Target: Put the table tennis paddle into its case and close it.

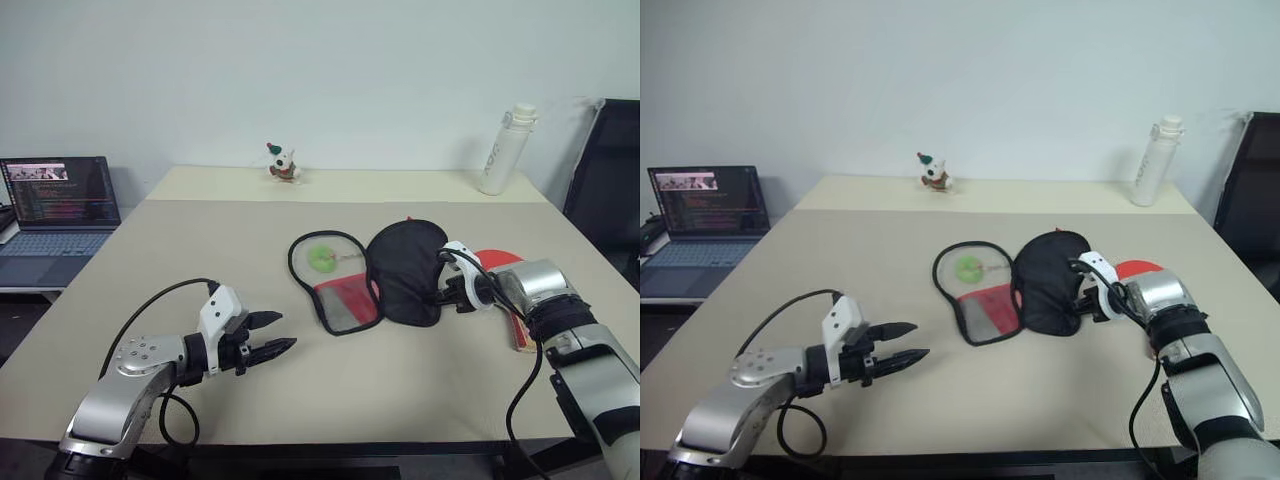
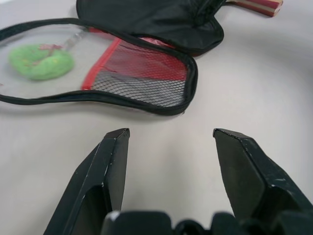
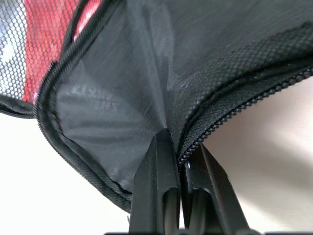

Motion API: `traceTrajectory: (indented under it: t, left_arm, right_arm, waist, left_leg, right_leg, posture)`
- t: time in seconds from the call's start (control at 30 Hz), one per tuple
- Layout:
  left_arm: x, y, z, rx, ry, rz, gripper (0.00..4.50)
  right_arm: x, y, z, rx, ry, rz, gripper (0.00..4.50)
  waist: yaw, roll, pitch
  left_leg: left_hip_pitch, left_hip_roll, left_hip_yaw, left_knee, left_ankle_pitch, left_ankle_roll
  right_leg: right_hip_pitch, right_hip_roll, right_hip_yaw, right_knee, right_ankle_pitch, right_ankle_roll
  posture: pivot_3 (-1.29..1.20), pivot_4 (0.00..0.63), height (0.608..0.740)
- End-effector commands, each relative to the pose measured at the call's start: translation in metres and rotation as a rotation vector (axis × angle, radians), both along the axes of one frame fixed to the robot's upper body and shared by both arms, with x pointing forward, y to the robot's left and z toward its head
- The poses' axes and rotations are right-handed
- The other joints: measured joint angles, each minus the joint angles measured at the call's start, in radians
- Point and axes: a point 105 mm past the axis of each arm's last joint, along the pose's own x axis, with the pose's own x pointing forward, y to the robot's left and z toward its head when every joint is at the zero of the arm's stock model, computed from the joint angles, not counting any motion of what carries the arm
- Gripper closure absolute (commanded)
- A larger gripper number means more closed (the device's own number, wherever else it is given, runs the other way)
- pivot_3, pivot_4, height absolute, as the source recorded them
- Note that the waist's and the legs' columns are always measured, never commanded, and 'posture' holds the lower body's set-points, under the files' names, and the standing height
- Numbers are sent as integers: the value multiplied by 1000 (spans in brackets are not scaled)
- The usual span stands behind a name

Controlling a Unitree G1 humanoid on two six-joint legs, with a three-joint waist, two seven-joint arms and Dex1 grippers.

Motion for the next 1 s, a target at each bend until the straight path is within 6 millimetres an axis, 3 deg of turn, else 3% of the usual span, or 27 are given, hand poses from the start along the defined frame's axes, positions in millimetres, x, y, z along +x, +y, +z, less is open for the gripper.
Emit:
traceTrajectory:
  t: [0.03,0.2,0.3,0.57,0.67,0.83,1.0]
  left_arm:
    - [1,-5,8,3,-45,-20,1519]
    - [2,-5,7,3,-45,-23,1519]
    - [3,-5,5,2,-44,-26,1519]
    - [2,-10,1,-8,-33,-47,1519]
    - [1,-12,1,-18,-33,-53,1519]
    - [-1,-17,13,-61,-53,-77,1519]
    - [-3,-29,46,-155,-96,-140,1519]
  right_arm:
    - [9,-4,16,-13,-60,-9,4444]
    - [18,-11,21,4,-94,-75,4444]
    - [21,-18,24,-12,-118,-103,3858]
    - [24,-33,41,-29,-174,-138,1185]
    - [23,-51,53,-48,-226,-170,65]
    - [9,-81,53,-48,-235,-224,25]
    - [-8,-105,44,-100,-300,-335,25]
  waist:
    - [-1,0,0]
    - [0,0,0]
    - [0,0,0]
    - [0,1,0]
    - [1,1,1]
    - [2,1,1]
    - [4,1,1]
  left_leg:
    - [0,0,0,0,0,0]
    - [0,0,0,0,1,-2]
    - [0,0,1,0,2,-3]
    - [0,0,1,0,2,-3]
    - [0,0,1,0,2,-3]
    - [0,0,1,0,2,-3]
    - [0,0,1,1,2,-3]
  right_leg:
    - [0,0,0,0,0,0]
    - [0,0,0,0,0,0]
    - [0,0,0,1,0,0]
    - [-1,0,0,1,0,0]
    - [-1,0,0,1,0,0]
    - [-1,0,1,1,0,0]
    - [0,0,0,1,0,0]
  posture:
    - [0,150,740]
    - [0,150,740]
    - [0,150,740]
    - [0,150,740]
    - [0,150,740]
    - [0,150,740]
    - [0,150,740]
